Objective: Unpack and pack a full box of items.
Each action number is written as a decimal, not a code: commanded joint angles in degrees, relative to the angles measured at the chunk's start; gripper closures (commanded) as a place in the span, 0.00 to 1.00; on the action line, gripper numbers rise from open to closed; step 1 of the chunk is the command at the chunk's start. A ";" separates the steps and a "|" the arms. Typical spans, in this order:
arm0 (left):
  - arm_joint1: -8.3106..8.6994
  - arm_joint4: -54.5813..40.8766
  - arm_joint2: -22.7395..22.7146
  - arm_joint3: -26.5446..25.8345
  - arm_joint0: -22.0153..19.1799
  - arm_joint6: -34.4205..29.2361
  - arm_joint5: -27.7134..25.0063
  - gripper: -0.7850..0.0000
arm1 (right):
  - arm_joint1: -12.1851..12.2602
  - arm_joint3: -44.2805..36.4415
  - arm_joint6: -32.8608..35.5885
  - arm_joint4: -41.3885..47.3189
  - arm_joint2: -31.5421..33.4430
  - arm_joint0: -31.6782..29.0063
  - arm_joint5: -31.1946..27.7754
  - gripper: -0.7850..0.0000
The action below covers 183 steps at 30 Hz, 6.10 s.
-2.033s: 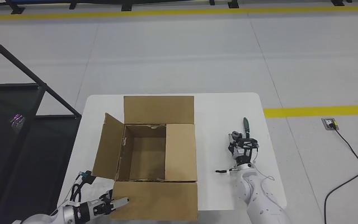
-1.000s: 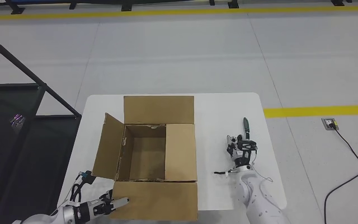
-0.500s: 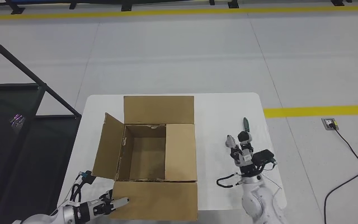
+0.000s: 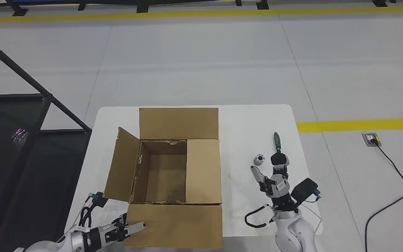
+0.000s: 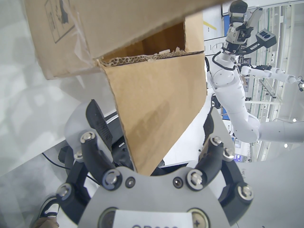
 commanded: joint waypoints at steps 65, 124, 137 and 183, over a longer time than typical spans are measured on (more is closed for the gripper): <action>-1.61 -1.76 31.12 2.22 -34.48 5.12 21.29 0.00 | 2.87 -8.01 -6.41 7.29 7.11 -11.28 -7.92 0.00; -16.78 -6.66 64.88 26.84 -63.00 17.79 17.92 0.00 | 4.42 -9.82 -10.67 7.78 8.65 -15.48 -12.53 0.00; -16.72 -9.01 59.06 24.13 -61.77 14.57 11.31 0.00 | 4.73 -9.62 -8.40 9.68 8.05 -14.45 -15.45 0.00; -6.76 -14.50 -11.48 -5.71 -3.98 23.28 4.80 0.00 | 7.09 -20.78 65.79 31.09 4.22 -0.39 10.49 0.00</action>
